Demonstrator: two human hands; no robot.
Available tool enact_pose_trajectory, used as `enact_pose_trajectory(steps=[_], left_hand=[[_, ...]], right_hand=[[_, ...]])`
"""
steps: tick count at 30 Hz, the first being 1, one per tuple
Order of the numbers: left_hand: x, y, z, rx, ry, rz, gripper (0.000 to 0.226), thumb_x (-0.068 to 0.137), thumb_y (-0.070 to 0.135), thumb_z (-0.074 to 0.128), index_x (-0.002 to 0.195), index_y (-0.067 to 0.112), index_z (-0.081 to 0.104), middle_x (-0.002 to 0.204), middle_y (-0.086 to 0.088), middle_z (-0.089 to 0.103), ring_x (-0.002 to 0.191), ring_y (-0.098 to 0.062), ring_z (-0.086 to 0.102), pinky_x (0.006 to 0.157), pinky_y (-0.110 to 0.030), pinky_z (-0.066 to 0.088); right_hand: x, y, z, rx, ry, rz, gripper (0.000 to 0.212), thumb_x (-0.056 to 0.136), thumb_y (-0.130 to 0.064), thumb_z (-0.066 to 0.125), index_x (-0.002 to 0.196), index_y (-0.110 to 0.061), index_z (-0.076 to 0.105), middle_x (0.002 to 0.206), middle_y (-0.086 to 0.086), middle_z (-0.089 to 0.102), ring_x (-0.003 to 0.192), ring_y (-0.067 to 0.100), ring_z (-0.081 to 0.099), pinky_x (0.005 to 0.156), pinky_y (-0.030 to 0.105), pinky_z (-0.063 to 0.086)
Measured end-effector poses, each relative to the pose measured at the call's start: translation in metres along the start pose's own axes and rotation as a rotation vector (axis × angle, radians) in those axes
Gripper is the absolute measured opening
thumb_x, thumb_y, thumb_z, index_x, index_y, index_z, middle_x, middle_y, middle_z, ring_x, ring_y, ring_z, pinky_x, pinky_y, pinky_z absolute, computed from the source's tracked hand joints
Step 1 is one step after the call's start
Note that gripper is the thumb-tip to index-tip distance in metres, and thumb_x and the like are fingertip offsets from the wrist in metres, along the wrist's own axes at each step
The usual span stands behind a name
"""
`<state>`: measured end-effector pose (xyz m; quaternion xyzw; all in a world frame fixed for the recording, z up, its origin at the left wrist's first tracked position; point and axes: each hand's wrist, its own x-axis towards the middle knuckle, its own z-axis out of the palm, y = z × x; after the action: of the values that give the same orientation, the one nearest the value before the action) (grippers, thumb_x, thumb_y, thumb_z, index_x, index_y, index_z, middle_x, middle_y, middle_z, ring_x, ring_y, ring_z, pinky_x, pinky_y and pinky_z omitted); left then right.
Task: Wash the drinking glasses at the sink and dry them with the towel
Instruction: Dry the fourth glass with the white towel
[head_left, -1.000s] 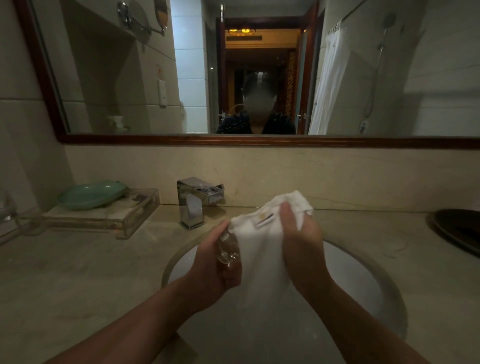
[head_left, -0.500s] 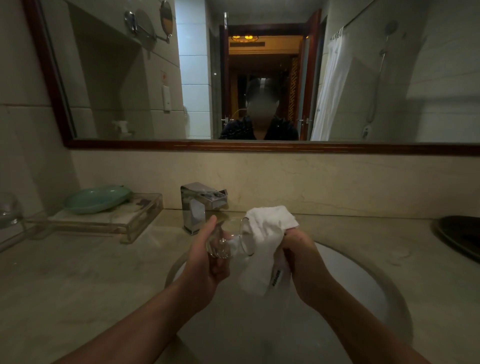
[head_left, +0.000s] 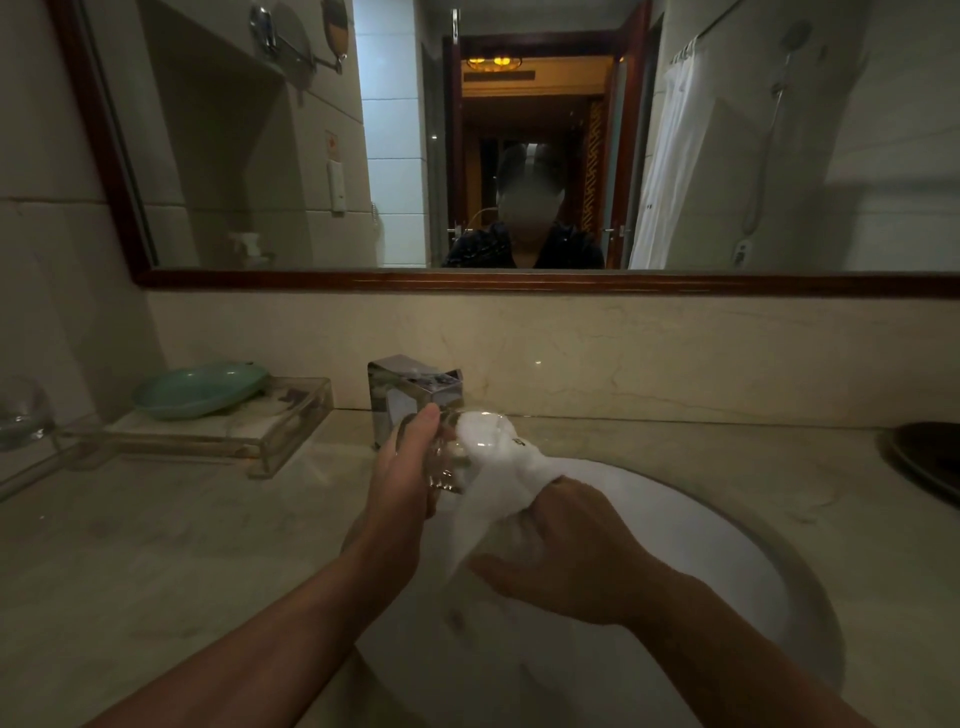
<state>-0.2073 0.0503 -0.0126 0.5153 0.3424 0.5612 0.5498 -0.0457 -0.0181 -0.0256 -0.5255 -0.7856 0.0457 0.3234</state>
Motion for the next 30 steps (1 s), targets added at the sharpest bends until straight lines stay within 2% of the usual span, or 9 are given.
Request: enact_pose_trajectory(steps=[3, 6, 9, 15, 18, 22, 26, 28, 30], left_hand=[[0.002, 0.001, -0.003, 0.053, -0.042, 0.036, 0.049, 0.104, 0.045, 0.045, 0.114, 0.006, 0.072, 0.098, -0.01, 0.078, 0.084, -0.019, 0.075, 0.062, -0.025, 0.055], [0.001, 0.003, -0.003, 0.041, -0.075, 0.059, 0.065, 0.091, 0.058, 0.056, 0.115, -0.001, 0.067, 0.103, -0.016, 0.075, 0.089, -0.021, 0.072, 0.071, -0.035, 0.055], [-0.004, 0.003, -0.001, 0.101, -0.111, 0.079, 0.076, 0.068, 0.072, 0.055, 0.099, 0.003, 0.062, 0.09, -0.01, 0.069, 0.079, -0.015, 0.062, 0.073, -0.039, 0.044], [-0.008, 0.003, 0.005, 0.078, -0.124, 0.263, 0.053, 0.086, 0.045, 0.054, 0.091, -0.007, 0.053, 0.079, -0.014, 0.058, 0.073, -0.017, 0.059, 0.061, -0.031, 0.048], [-0.004, 0.004, 0.006, 0.083, -0.103, 0.287, 0.029, 0.092, 0.032, 0.052, 0.075, 0.008, 0.055, 0.073, -0.006, 0.055, 0.07, -0.019, 0.055, 0.063, -0.034, 0.046], [0.0, 0.006, 0.0, 0.175, -0.149, 0.389, 0.027, 0.092, 0.032, 0.053, 0.073, 0.014, 0.051, 0.07, 0.001, 0.051, 0.068, -0.014, 0.05, 0.065, -0.03, 0.042], [0.004, 0.011, -0.001, 0.276, -0.176, 0.541, 0.029, 0.084, 0.037, 0.048, 0.078, 0.01, 0.057, 0.072, 0.001, 0.057, 0.07, -0.014, 0.052, 0.063, -0.028, 0.042], [0.005, 0.012, -0.003, 0.324, -0.183, 0.599, 0.032, 0.083, 0.036, 0.046, 0.083, 0.007, 0.059, 0.075, -0.01, 0.057, 0.07, -0.028, 0.052, 0.06, -0.038, 0.041], [0.006, 0.014, -0.006, 0.347, -0.169, 0.667, 0.03, 0.083, 0.034, 0.045, 0.087, 0.01, 0.061, 0.079, -0.009, 0.058, 0.072, -0.031, 0.053, 0.061, -0.04, 0.043]], right_hand=[[0.004, -0.008, -0.004, -0.102, 0.01, -0.02, 0.089, 0.068, -0.088, 0.057, 0.143, -0.042, 0.045, 0.137, -0.022, 0.054, 0.115, -0.003, 0.054, 0.096, 0.021, 0.049], [0.003, -0.009, -0.006, -0.12, 0.035, -0.026, 0.086, 0.072, -0.082, 0.062, 0.145, -0.04, 0.041, 0.14, -0.017, 0.053, 0.114, 0.001, 0.056, 0.097, 0.022, 0.049], [0.002, -0.006, -0.004, -0.088, 0.058, -0.097, 0.049, 0.085, -0.053, 0.066, 0.126, -0.025, 0.064, 0.115, -0.007, 0.07, 0.094, 0.005, 0.064, 0.082, 0.02, 0.054], [0.004, -0.009, 0.003, 0.225, 0.133, 0.016, 0.011, 0.083, -0.021, 0.071, 0.089, -0.014, 0.075, 0.077, -0.015, 0.071, 0.071, 0.003, 0.067, 0.061, 0.022, 0.056], [0.006, -0.016, -0.002, 0.487, 0.055, 0.18, 0.021, 0.086, -0.005, 0.066, 0.101, -0.017, 0.075, 0.087, -0.007, 0.077, 0.083, 0.007, 0.072, 0.071, 0.027, 0.061], [0.002, -0.022, -0.005, 0.881, -0.033, 0.494, 0.023, 0.097, 0.001, 0.054, 0.114, -0.014, 0.062, 0.095, 0.002, 0.07, 0.082, 0.014, 0.068, 0.064, 0.024, 0.057], [0.0, -0.032, -0.02, 1.096, -0.078, 0.528, 0.037, 0.103, 0.005, 0.036, 0.084, -0.015, 0.06, 0.053, -0.008, 0.068, 0.049, 0.001, 0.066, 0.046, 0.015, 0.052], [-0.001, -0.033, -0.026, 1.082, 0.043, 0.522, 0.035, 0.103, 0.009, 0.034, 0.094, -0.013, 0.058, 0.043, -0.013, 0.061, 0.043, -0.007, 0.06, 0.045, 0.008, 0.046], [0.001, -0.033, -0.025, 1.014, 0.064, 0.501, 0.028, 0.102, 0.007, 0.039, 0.106, -0.007, 0.063, 0.056, -0.013, 0.066, 0.052, -0.007, 0.062, 0.053, 0.006, 0.047]])
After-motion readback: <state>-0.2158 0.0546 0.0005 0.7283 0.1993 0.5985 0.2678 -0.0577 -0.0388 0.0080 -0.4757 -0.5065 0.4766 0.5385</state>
